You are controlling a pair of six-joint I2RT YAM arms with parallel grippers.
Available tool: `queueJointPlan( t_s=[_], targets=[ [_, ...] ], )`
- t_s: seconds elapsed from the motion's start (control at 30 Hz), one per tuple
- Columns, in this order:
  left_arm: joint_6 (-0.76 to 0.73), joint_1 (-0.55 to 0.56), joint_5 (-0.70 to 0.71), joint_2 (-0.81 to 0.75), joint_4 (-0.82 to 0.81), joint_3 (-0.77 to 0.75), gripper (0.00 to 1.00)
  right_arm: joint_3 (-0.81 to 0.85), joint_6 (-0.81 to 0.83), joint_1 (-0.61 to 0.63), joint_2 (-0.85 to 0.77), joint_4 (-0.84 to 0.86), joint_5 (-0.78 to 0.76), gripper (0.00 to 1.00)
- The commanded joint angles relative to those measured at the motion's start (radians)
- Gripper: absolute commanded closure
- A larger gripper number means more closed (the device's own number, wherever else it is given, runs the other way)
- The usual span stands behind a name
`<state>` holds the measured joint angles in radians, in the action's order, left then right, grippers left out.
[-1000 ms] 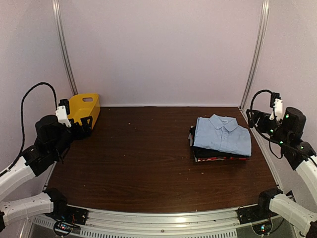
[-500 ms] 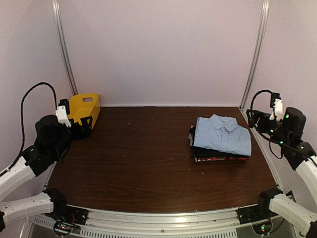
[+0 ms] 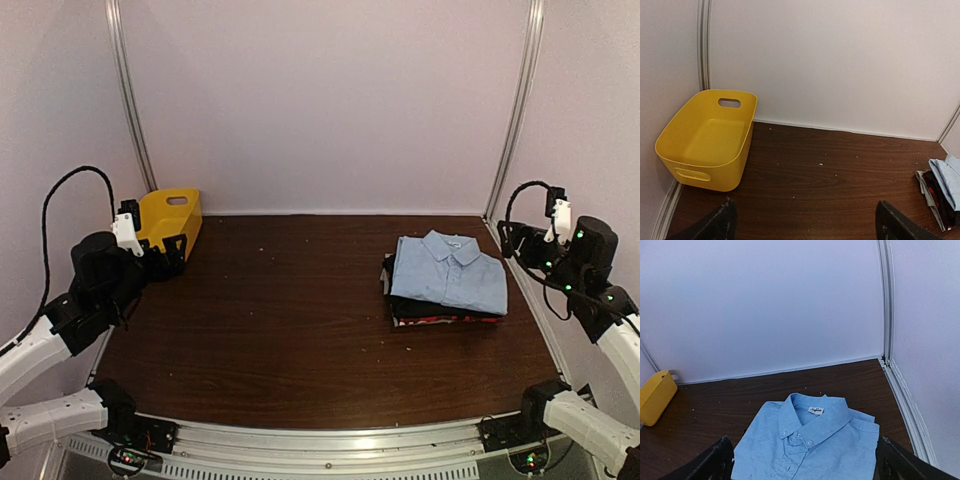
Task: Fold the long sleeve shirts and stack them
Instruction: Reset both arms
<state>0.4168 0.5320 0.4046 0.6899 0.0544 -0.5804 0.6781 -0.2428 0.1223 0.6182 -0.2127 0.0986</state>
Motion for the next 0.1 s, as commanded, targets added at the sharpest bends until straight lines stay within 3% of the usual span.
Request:
queueJointPlan(
  t_s=[0.0,0.07],
  targets=[
    [-0.004,-0.003,-0.003,-0.005,-0.043,-0.003,0.02,-0.003,-0.001,0.004,0.004,0.008,-0.011,0.00],
    [-0.003,-0.003,-0.003,-0.005,-0.042,-0.003,0.02,0.004,0.000,0.004,0.012,0.003,-0.015,0.00]
  ],
)
